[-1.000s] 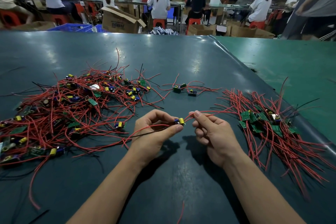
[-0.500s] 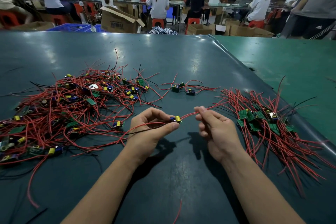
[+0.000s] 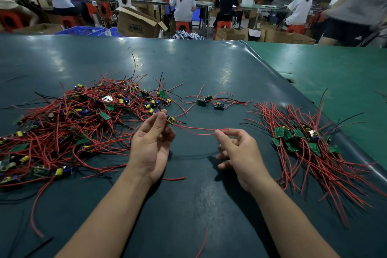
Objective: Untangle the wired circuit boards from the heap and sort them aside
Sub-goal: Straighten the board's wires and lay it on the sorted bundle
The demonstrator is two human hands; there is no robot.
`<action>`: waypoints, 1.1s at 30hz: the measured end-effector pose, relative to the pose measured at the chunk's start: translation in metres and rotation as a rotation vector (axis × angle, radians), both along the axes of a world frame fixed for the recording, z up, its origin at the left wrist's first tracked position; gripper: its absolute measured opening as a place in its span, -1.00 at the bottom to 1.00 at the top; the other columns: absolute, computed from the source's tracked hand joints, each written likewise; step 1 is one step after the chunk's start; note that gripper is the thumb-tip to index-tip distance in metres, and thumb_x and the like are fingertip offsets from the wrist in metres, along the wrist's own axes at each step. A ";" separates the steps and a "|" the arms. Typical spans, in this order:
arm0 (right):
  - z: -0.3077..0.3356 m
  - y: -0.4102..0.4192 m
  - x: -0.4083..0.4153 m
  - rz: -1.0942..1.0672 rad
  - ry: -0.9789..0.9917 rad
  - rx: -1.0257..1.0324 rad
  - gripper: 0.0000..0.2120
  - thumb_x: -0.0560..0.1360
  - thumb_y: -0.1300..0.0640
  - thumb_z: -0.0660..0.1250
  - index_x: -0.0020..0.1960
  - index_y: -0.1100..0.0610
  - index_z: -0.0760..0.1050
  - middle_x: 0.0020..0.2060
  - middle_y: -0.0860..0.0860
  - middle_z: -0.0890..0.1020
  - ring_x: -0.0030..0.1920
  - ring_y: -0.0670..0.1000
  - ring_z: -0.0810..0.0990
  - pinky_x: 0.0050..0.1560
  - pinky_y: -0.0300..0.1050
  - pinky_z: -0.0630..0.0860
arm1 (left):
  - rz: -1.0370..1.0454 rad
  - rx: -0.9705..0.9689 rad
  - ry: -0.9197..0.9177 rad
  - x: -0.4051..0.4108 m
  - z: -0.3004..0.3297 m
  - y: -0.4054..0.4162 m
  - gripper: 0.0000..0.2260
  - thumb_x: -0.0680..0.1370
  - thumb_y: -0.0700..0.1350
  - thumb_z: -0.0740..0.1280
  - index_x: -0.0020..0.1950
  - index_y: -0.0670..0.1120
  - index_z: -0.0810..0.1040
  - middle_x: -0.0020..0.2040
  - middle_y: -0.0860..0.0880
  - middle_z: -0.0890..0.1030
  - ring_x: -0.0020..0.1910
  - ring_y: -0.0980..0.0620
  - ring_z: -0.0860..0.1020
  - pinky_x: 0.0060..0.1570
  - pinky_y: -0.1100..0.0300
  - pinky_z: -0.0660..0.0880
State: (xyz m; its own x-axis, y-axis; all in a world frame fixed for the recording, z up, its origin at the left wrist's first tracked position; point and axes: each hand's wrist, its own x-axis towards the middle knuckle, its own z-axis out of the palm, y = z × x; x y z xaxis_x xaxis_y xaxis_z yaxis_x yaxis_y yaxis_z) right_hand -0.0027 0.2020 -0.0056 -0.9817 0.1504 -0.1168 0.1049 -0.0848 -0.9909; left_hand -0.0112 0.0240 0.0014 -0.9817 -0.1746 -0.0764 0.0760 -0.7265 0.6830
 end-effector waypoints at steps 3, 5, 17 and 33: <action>0.000 -0.004 0.002 0.024 0.033 0.028 -0.76 0.56 0.00 0.34 -0.08 0.20 0.54 -0.41 0.01 0.48 -0.50 -0.11 0.49 -0.59 -0.24 0.40 | -0.068 0.014 -0.005 0.001 0.002 -0.001 -0.76 0.28 -0.05 0.46 -0.10 -0.06 0.58 -0.31 0.03 0.60 -0.31 0.12 0.57 -0.21 0.24 0.55; 0.001 -0.003 0.002 -0.031 0.025 -0.084 -0.74 0.58 0.01 0.30 -0.12 0.20 0.56 -0.48 -0.02 0.46 -0.52 -0.11 0.47 -0.61 -0.27 0.32 | -0.151 0.039 0.005 0.003 0.002 0.000 -0.82 0.34 -0.09 0.42 -0.10 -0.07 0.54 -0.28 0.00 0.63 -0.31 0.10 0.63 -0.28 0.25 0.58; 0.007 -0.007 0.012 0.264 0.020 -0.173 -0.80 0.33 0.05 0.47 -0.22 0.21 0.68 -0.46 0.02 0.59 -0.54 -0.11 0.43 -0.58 -0.34 0.29 | -0.411 -0.642 0.060 0.018 -0.010 0.024 -0.68 0.21 -0.05 0.56 -0.25 -0.16 0.50 -0.48 0.03 0.49 -0.57 0.11 0.34 -0.56 0.32 0.29; 0.001 -0.011 0.008 0.224 0.005 -0.246 -0.83 0.35 0.03 0.45 -0.24 0.14 0.65 -0.39 0.00 0.56 -0.55 -0.10 0.40 -0.67 -0.36 0.17 | -0.368 -0.542 0.033 0.016 -0.008 0.024 -0.90 0.44 -0.16 0.44 -0.26 -0.15 0.61 -0.35 -0.07 0.51 -0.48 0.08 0.39 -0.53 0.32 0.39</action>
State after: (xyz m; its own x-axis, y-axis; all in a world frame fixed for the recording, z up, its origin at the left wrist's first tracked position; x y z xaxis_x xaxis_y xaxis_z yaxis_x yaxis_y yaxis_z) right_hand 0.0056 0.1907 -0.0047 -0.9878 -0.1018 -0.1181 0.1434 -0.2967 -0.9441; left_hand 0.0049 0.0481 -0.0065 -0.9849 0.1683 -0.0409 -0.0848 -0.2627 0.9611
